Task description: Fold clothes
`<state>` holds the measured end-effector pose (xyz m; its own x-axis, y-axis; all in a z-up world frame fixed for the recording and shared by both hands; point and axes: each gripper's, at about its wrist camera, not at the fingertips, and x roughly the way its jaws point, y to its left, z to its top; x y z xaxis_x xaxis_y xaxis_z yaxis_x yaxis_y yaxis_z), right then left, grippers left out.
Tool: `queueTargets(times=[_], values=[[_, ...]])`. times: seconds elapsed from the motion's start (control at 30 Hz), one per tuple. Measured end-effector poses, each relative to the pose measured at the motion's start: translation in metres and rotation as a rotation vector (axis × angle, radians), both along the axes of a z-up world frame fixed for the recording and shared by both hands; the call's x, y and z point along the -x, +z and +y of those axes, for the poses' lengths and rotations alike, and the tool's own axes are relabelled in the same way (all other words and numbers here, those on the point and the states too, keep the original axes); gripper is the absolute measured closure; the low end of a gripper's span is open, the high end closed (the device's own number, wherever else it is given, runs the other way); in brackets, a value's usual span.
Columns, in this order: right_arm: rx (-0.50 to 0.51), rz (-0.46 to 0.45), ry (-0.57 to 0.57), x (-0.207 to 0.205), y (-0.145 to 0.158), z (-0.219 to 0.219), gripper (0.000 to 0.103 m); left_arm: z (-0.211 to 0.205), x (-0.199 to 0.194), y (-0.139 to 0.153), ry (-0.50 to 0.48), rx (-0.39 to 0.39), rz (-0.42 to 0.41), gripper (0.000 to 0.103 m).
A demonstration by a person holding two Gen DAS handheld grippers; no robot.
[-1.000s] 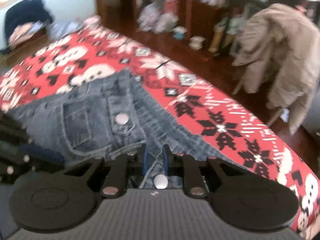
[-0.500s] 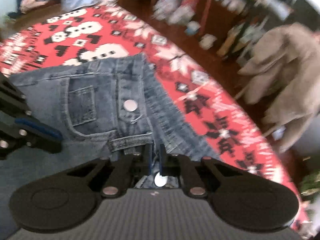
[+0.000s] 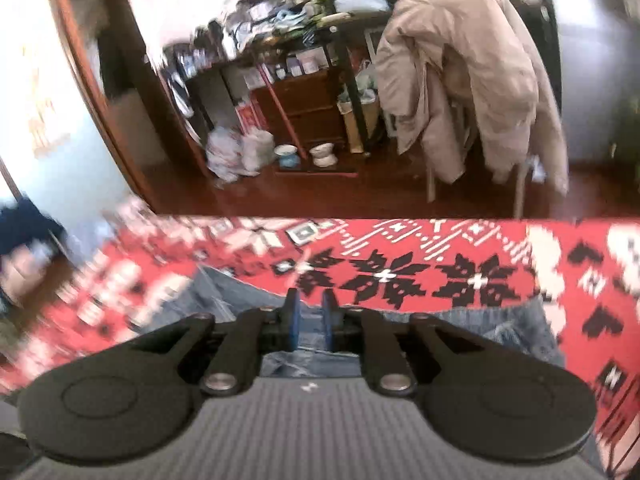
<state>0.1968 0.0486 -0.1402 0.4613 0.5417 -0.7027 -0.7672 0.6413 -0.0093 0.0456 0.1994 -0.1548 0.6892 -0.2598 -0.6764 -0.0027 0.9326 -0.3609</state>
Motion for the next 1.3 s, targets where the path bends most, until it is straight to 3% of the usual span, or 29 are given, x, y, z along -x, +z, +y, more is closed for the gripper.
queueTargets(times=[0.13, 0.23, 0.4, 0.67, 0.73, 0.8, 0.9, 1.03, 1.2, 1.3], values=[[-0.072, 0.106, -0.017, 0.000, 0.001, -0.020, 0.089, -0.016, 0.003, 0.008, -0.046, 0.068, -0.015, 0.095], [-0.126, 0.186, -0.029, 0.001, 0.002, -0.035, 0.090, -0.041, 0.007, 0.005, -0.105, 0.014, -0.006, 0.095], [-0.178, 0.173, -0.077, 0.005, -0.002, -0.039, 0.091, -0.054, 0.026, -0.005, -0.121, -0.001, 0.018, 0.094], [-0.187, 0.189, -0.184, -0.025, -0.006, -0.044, 0.089, -0.051, 0.043, -0.008, -0.103, 0.037, 0.035, 0.094], [-0.199, 0.204, -0.204, -0.033, -0.007, -0.046, 0.093, -0.052, 0.044, -0.008, -0.101, 0.033, 0.034, 0.094], [-0.243, 0.208, -0.250, -0.038, 0.000, -0.056, 0.088, -0.052, 0.045, -0.008, -0.103, 0.028, 0.031, 0.094], [-0.248, 0.218, -0.277, -0.044, 0.005, -0.072, 0.093, -0.052, 0.044, -0.007, -0.104, 0.026, 0.030, 0.094], [-0.170, 0.188, -0.246, -0.043, -0.007, -0.069, 0.100, -0.053, 0.044, -0.007, -0.106, 0.023, 0.029, 0.094], [-0.187, 0.155, -0.265, -0.044, -0.001, -0.056, 0.096, -0.053, 0.044, -0.006, -0.103, 0.017, 0.029, 0.094], [-0.197, 0.135, -0.166, -0.030, 0.010, -0.040, 0.096, -0.049, 0.043, -0.003, -0.054, 0.003, 0.031, 0.094]])
